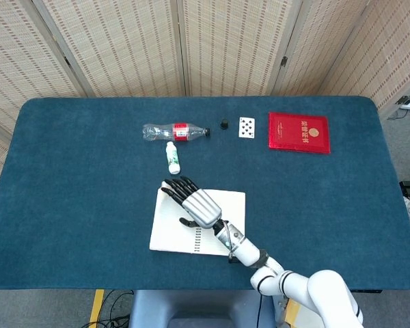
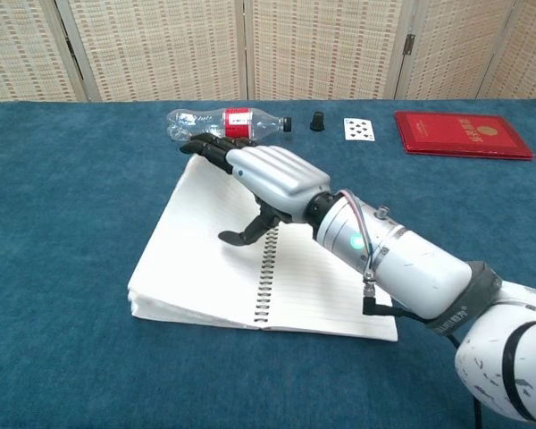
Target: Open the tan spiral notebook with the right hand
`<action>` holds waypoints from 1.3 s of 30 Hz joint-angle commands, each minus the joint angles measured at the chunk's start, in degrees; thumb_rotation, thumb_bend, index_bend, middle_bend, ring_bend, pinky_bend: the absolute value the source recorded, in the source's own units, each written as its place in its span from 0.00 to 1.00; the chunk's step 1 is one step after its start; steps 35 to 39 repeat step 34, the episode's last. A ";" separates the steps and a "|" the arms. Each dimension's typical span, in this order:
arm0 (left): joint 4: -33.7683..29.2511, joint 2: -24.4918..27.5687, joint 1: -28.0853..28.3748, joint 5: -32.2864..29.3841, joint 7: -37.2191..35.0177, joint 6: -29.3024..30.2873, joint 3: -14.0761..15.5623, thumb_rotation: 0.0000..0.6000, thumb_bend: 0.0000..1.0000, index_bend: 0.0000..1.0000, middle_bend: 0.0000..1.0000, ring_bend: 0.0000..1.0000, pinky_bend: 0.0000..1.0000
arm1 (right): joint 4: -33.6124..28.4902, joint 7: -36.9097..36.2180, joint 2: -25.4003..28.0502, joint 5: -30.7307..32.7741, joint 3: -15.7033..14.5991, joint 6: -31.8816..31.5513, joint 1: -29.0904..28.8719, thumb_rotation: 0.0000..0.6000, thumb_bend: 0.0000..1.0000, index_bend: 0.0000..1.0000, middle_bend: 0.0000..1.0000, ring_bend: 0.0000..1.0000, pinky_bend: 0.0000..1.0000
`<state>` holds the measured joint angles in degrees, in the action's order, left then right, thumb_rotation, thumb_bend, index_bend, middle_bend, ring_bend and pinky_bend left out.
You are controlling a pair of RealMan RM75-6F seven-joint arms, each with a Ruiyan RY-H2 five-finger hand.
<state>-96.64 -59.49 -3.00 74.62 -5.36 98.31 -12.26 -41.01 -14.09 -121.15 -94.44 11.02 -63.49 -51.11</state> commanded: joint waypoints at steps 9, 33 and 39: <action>0.08 -0.88 0.74 1.66 4.09 -0.78 0.94 1.00 0.12 0.17 0.05 0.07 0.15 | -12.95 3.36 12.34 2.02 -1.80 -5.11 6.05 1.00 0.27 0.00 0.00 0.00 0.00; 0.39 -3.23 5.17 6.90 14.57 -9.37 6.29 1.00 0.12 0.17 0.05 0.07 0.15 | -43.17 18.26 51.44 13.04 -13.74 -16.82 35.89 1.00 0.29 0.00 0.00 0.00 0.00; 0.41 -3.38 5.25 6.77 14.99 -9.53 6.34 1.00 0.12 0.17 0.05 0.07 0.15 | -43.44 17.95 51.60 12.59 -13.36 -17.36 36.06 1.00 0.29 0.00 0.00 0.00 0.00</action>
